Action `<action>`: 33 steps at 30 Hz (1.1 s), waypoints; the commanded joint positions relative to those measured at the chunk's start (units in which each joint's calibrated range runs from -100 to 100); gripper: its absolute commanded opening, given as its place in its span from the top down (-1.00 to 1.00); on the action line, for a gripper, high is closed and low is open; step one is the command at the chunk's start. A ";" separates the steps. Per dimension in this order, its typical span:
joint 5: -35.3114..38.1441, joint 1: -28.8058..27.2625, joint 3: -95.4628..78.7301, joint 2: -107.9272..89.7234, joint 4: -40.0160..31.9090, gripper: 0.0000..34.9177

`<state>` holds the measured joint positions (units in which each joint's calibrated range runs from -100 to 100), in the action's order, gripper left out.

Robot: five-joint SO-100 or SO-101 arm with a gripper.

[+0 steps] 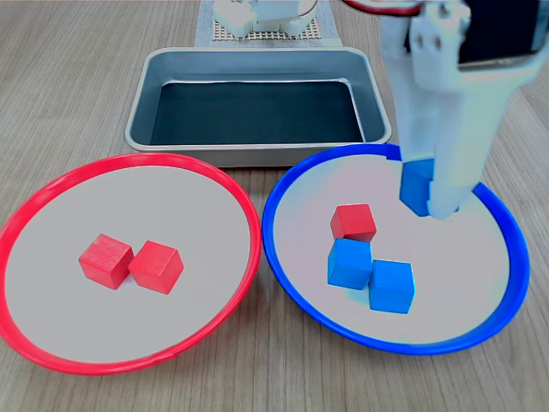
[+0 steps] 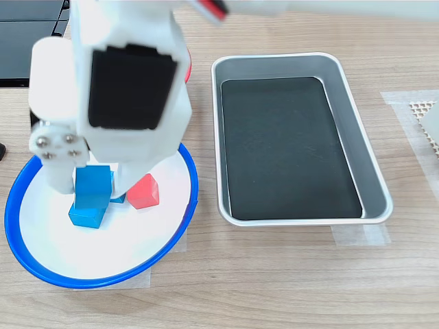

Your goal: Relocate any misplaced blocks to their matching dishes.

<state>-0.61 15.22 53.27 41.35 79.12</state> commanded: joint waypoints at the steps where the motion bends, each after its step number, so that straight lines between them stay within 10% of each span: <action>1: 0.93 0.83 -2.33 -3.35 -3.80 0.98; 13: 1.27 0.64 -3.97 1.51 -14.03 0.98; 33: -3.66 1.77 -2.42 6.63 -9.41 0.75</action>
<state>-4.08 17.35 48.64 48.59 69.41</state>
